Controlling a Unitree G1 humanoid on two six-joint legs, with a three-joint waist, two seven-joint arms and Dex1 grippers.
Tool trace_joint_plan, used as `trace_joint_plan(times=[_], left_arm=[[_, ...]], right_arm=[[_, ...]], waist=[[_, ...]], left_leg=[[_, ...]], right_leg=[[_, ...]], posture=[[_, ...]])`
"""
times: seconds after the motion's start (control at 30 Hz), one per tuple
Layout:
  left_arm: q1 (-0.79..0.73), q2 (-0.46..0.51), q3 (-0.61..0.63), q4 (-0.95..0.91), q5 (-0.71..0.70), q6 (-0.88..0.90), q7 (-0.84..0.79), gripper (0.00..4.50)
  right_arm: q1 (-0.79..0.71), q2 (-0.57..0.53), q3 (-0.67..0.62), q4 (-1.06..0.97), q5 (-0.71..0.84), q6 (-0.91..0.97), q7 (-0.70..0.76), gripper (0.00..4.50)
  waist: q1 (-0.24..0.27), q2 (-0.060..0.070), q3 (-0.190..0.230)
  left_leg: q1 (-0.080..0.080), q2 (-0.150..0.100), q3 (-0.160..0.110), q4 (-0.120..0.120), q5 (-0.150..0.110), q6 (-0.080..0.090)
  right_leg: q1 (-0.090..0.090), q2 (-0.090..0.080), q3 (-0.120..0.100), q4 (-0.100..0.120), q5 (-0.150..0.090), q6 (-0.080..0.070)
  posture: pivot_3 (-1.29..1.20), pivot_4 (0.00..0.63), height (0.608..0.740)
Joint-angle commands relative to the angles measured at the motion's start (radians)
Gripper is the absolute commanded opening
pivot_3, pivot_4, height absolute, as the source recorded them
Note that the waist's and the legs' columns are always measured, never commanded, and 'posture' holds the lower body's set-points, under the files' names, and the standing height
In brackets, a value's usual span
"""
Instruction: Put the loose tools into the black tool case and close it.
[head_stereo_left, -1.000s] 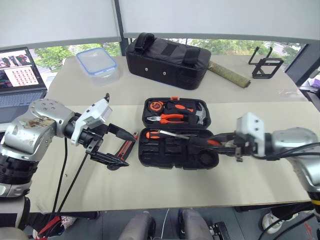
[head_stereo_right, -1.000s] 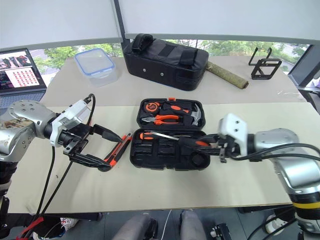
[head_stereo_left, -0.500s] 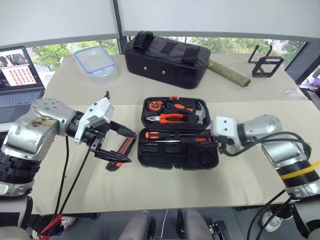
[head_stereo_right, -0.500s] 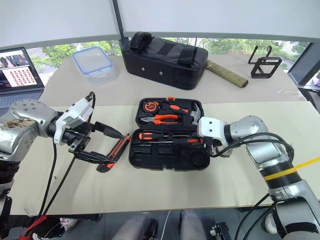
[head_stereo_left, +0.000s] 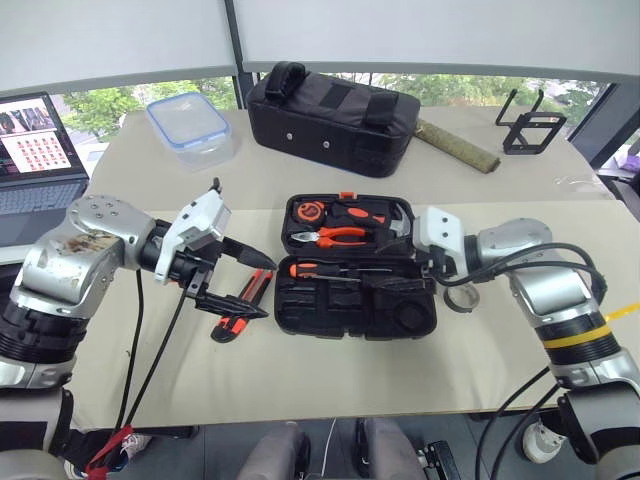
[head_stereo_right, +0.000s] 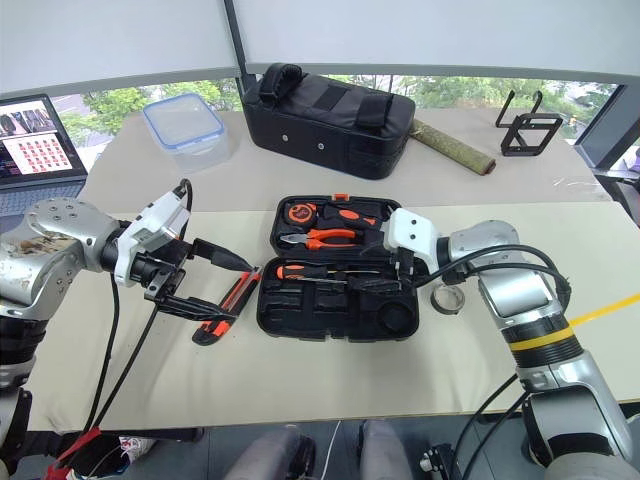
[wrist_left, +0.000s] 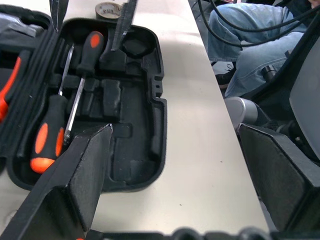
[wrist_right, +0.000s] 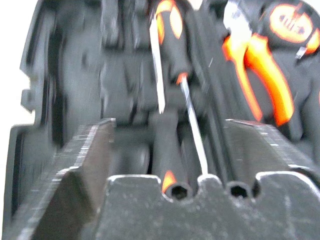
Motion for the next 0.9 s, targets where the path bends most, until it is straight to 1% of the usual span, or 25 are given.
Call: trace_joint_plan(times=[0.03, 0.07, 0.1, 0.23, 0.37, 0.47, 0.57, 0.67, 0.8, 0.9], left_arm=[[-0.033, -0.006, 0.012, 0.000, 0.007, -0.018, 0.003, 4.31], [-0.034, -0.008, 0.012, 0.002, 0.010, -0.019, 0.002, 4.31], [-0.036, -0.009, 0.012, 0.003, 0.012, -0.020, 0.002, 4.31], [-0.038, -0.014, 0.012, 0.005, 0.018, -0.024, 0.002, 4.31], [-0.032, -0.020, 0.011, 0.008, 0.030, -0.032, 0.012, 4.31], [-0.019, -0.022, 0.014, 0.002, 0.040, -0.032, 0.031, 4.31], [0.014, -0.015, 0.028, -0.007, 0.046, -0.037, 0.058, 4.31], [0.049, -0.007, 0.043, -0.019, 0.048, -0.043, 0.074, 4.31], [0.076, -0.008, 0.056, -0.032, 0.046, -0.039, 0.105, 4.31], [0.092, -0.006, 0.087, -0.035, 0.045, -0.017, 0.157, 4.31]], right_arm=[[-0.019, 0.021, -0.006, -0.012, -0.004, 0.008, -0.022, 2.07], [-0.020, 0.030, 0.003, 0.002, -0.015, 0.001, -0.027, 1.82], [-0.020, 0.036, 0.008, 0.012, -0.023, -0.004, -0.030, 1.36], [-0.005, 0.041, 0.071, 0.044, -0.088, -0.033, -0.024, 0.06], [0.011, 0.049, 0.143, 0.091, -0.181, -0.047, -0.053, 0.06], [0.028, 0.046, 0.157, 0.106, -0.213, -0.075, -0.064, 0.06], [0.041, 0.041, 0.110, 0.044, -0.161, -0.039, -0.055, 0.06], [0.047, 0.035, 0.076, -0.007, -0.126, 0.007, -0.049, 0.06], [0.037, 0.048, 0.052, -0.016, -0.126, 0.000, -0.082, 0.06], [0.015, 0.069, -0.030, -0.049, -0.040, 0.047, -0.096, 0.06]], waist=[[0.000, 0.000, 0.000], [-0.001, 0.000, 0.000], [-0.001, 0.000, 0.000], [-0.002, 0.000, 0.000], [-0.007, 0.000, 0.000], [-0.011, -0.001, -0.001], [-0.010, -0.002, -0.001], [-0.009, -0.002, -0.001], [-0.010, -0.002, -0.001], [-0.011, -0.002, -0.001]], left_leg=[[0.000, 0.000, 0.000, 0.000, 0.000, 0.000], [0.000, 0.000, 0.000, 0.000, 0.000, 0.000], [0.000, 0.000, 0.000, 0.000, 0.000, 0.000], [0.000, 0.000, 0.000, 0.000, 0.000, 0.000], [0.001, 0.000, 0.000, 0.000, 0.000, 0.000], [0.005, 0.000, 0.000, 0.000, 0.000, 0.000], [0.012, 0.000, 0.000, -0.001, 0.000, 0.000], [0.013, 0.000, 0.000, -0.001, 0.000, 0.000], [0.012, 0.000, 0.000, -0.001, 0.000, 0.000], [0.012, 0.000, 0.000, -0.001, 0.000, 0.000]], right_leg=[[0.000, 0.000, 0.000, 0.000, 0.000, 0.000], [0.000, 0.000, 0.000, 0.000, 0.000, 0.000], [0.000, 0.000, 0.000, 0.000, 0.000, 0.000], [-0.001, 0.000, 0.000, 0.001, 0.000, 0.000], [0.000, 0.000, 0.000, 0.001, 0.000, 0.000], [0.004, 0.001, 0.000, 0.001, 0.000, 0.000], [0.011, 0.001, 0.000, 0.000, 0.000, 0.000], [0.010, 0.002, 0.001, 0.001, 0.000, 0.000], [0.009, 0.002, 0.001, 0.001, 0.000, 0.000], [0.009, 0.001, 0.001, 0.001, 0.000, 0.000]], posture=[[0.00, 0.150, 0.715], [0.00, 0.150, 0.715], [0.00, 0.150, 0.715], [0.00, 0.150, 0.715], [0.00, 0.150, 0.715], [0.00, 0.150, 0.715], [0.00, 0.150, 0.715], [0.00, 0.150, 0.715], [0.00, 0.150, 0.715], [0.00, 0.150, 0.715]])
